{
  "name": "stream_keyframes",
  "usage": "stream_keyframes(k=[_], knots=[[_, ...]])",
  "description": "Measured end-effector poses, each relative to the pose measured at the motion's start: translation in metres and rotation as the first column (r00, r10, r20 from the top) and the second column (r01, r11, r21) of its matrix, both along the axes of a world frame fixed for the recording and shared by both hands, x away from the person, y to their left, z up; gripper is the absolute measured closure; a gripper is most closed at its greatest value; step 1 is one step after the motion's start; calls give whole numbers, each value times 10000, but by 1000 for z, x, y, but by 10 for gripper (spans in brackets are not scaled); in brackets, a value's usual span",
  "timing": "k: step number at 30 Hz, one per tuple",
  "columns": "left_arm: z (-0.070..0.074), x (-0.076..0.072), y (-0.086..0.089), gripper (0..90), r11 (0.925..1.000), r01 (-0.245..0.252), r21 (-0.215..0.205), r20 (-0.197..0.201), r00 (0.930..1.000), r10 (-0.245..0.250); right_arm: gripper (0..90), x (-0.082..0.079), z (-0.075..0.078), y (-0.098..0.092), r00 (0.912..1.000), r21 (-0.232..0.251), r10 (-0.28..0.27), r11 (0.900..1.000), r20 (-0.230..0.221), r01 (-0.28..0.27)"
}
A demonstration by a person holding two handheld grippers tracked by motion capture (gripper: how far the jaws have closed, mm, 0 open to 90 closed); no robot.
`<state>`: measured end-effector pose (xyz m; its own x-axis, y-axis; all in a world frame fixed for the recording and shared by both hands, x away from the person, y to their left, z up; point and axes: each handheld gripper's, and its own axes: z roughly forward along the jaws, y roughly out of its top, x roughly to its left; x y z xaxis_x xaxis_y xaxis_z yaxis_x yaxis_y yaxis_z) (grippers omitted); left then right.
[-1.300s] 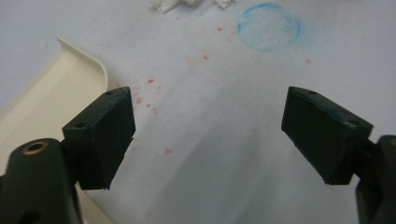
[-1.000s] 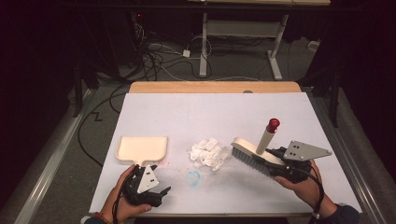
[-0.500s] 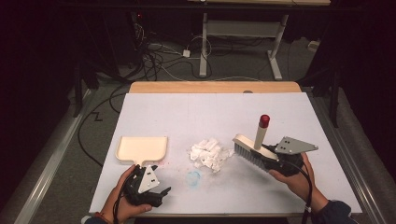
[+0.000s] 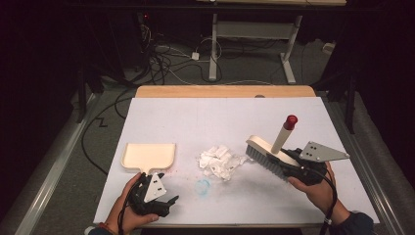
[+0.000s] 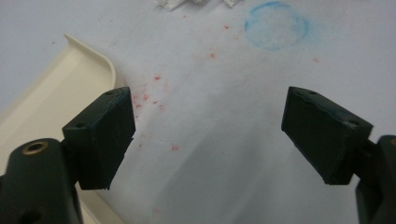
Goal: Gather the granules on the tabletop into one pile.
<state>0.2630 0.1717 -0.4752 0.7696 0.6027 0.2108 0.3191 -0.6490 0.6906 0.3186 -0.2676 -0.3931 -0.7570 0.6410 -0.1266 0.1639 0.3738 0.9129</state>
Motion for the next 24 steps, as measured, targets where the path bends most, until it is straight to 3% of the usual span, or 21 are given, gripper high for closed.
stream_keyframes(k=[3,6,10,13,17,20,24], knots=[[0,0,0,170,10000,-2,-13,13,10000,2,675,3,-4,-3,9982,-443,-585,9973,144,591],[0,0,0,170,10000,1,-19,16,10000,-1,675,9,-14,-3,9934,-1123,-1139,9870,158,1150],[0,0,0,171,10000,17,15,-12,10000,-17,675,20,-31,0,9882,-1266,-1420,9829,-572,1339],[-1,1,-1,171,10000,20,21,-30,10000,-20,675,24,-37,9,9888,-975,-1140,9897,-964,1046],[-2,1,-1,170,10000,30,21,-62,10000,-30,675,25,-38,29,9934,-923,-690,9939,-919,604],[-2,1,-1,170,10000,-6,23,-52,10000,6,675,25,-37,41,9965,-1154,-545,9922,-635,469],[0,1,2,170,9996,-261,-66,42,9996,261,675,23,-33,41,9977,-1075,-428,9935,-529,370]])
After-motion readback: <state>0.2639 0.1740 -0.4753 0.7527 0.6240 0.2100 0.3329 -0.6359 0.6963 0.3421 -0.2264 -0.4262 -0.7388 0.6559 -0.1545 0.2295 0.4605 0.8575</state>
